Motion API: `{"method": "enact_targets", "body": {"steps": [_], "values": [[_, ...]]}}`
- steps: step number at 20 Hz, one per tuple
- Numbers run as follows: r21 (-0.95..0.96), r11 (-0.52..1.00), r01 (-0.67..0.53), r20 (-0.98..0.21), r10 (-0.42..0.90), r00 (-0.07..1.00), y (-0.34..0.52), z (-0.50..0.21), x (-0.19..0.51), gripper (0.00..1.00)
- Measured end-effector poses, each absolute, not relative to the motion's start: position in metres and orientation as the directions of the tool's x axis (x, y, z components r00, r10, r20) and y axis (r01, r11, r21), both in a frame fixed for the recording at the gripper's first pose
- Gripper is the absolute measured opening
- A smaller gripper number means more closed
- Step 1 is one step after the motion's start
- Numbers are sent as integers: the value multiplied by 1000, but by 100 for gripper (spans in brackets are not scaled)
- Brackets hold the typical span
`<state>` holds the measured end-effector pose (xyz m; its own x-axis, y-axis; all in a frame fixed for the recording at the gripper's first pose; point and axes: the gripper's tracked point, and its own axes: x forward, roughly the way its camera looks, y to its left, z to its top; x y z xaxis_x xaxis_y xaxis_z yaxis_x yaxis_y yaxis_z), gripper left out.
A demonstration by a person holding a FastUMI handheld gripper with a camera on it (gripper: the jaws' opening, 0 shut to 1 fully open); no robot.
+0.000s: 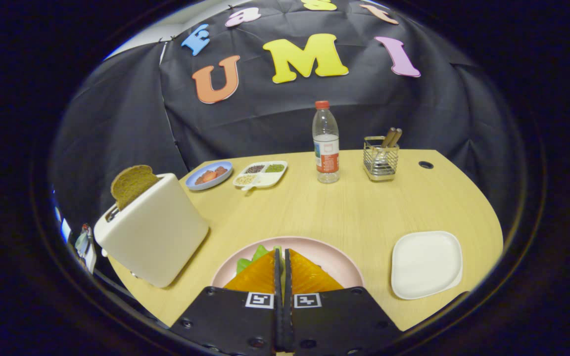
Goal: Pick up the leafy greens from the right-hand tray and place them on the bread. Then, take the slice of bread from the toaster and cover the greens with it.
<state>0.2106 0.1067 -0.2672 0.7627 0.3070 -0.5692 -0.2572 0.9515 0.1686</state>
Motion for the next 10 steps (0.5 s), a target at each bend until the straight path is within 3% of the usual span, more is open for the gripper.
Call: {"method": "enact_targets", "body": {"steps": [6,10], "values": [[129,976,-173,-606,216,766,75,-286,221,4],[135,978,-156,-584,206,785,67,-266,221,35]]}}
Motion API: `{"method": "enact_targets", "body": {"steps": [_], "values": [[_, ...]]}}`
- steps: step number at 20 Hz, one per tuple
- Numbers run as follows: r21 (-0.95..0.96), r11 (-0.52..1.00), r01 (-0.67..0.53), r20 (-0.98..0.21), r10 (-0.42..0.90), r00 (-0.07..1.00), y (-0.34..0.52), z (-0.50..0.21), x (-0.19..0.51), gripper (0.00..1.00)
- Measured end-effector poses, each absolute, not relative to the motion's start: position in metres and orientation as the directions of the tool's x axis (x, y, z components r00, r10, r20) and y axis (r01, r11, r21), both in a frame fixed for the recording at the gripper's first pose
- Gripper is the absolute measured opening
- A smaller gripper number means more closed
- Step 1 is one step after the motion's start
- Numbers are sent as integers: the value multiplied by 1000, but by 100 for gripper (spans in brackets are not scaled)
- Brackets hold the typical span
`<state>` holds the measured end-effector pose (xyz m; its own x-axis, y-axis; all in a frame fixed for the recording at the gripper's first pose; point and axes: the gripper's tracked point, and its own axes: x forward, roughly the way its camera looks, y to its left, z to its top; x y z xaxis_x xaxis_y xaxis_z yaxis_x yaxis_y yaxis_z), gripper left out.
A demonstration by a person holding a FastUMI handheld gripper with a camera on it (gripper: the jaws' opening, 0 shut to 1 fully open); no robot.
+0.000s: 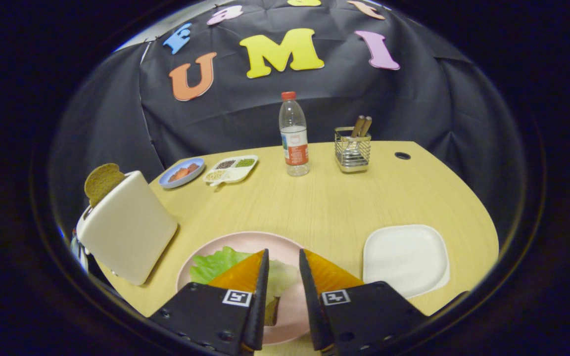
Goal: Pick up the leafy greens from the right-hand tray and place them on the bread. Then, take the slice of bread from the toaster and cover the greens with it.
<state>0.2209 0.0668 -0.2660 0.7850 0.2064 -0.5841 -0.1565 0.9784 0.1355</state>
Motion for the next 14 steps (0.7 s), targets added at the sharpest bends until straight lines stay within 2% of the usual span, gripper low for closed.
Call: {"method": "enact_targets", "body": {"steps": [3,4,6,8,14], "values": [[111,980,-164,-554,198,809,69,-239,216,58],[104,980,-168,-542,197,817,71,-226,213,79],[90,980,-179,-511,200,836,80,-201,209,92],[87,978,-192,-481,210,851,94,-174,203,96],[115,963,-243,-419,268,868,156,-108,193,96]]}}
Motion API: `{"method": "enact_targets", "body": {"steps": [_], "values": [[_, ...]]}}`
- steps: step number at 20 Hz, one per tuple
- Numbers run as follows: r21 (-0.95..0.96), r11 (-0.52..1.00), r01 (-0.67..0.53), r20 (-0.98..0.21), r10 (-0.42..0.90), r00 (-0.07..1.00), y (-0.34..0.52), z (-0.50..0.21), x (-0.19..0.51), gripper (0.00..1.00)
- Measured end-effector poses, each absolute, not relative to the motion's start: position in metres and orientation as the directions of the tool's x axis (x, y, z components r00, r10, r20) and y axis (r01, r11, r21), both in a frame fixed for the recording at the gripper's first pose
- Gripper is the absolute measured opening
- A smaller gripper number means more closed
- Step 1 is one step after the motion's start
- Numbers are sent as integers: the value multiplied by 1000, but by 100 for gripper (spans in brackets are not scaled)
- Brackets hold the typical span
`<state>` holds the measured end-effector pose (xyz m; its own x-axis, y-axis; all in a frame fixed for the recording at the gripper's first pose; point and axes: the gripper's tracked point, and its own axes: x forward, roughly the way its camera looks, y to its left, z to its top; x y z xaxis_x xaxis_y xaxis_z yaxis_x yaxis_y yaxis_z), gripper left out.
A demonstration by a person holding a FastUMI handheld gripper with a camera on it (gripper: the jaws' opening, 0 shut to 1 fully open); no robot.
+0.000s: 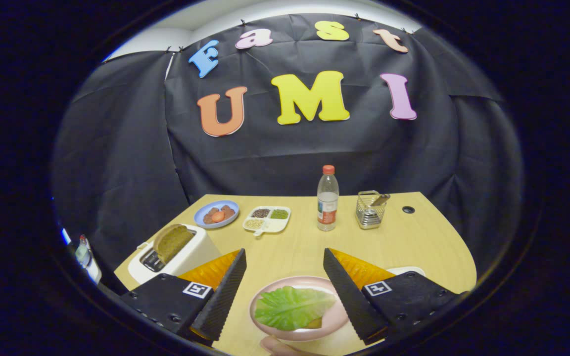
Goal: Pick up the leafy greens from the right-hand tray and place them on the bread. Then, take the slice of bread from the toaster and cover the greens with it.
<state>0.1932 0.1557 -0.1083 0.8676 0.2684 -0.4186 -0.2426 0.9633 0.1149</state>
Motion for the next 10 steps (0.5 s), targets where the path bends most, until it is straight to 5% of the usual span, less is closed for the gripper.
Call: {"method": "enact_targets", "body": {"steps": [10], "values": [[125,911,-393,-451,405,795,303,-96,197,96]]}}
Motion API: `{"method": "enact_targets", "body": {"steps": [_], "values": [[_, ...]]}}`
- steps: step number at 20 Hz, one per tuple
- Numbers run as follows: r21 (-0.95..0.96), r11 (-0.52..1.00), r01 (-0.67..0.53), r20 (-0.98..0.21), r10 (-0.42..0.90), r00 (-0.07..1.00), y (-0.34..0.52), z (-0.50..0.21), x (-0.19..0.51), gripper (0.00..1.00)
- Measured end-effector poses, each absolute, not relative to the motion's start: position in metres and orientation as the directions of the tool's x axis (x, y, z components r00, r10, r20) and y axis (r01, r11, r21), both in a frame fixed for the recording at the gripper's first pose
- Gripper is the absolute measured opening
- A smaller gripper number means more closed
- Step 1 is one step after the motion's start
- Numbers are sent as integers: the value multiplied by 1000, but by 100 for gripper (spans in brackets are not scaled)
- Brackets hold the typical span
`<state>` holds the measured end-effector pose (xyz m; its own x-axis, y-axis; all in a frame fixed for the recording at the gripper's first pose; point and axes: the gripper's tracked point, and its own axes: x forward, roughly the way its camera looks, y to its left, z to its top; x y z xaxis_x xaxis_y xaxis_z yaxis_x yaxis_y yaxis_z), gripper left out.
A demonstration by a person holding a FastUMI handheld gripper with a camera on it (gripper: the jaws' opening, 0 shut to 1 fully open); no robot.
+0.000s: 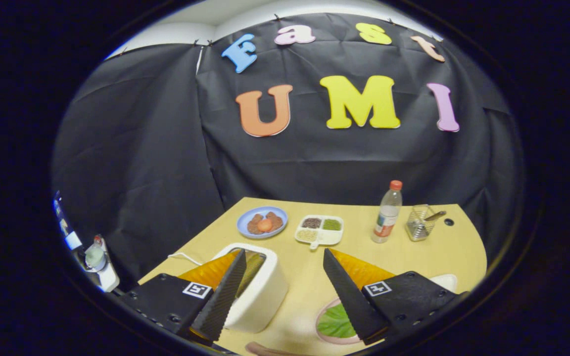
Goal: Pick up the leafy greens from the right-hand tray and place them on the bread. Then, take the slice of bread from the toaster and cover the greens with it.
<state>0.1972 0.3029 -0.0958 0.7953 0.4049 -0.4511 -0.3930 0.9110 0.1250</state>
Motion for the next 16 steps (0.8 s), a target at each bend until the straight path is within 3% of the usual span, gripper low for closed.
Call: {"method": "enact_targets", "body": {"steps": [5,11,13,14,16], "values": [[104,919,-381,-546,373,751,346,-128,210,94],[79,943,-323,-647,295,703,368,-165,212,86],[65,952,-298,-675,262,690,369,-174,213,77],[65,954,-293,-689,255,678,370,-179,211,59],[57,959,-279,-684,241,689,369,-177,216,44]]}}
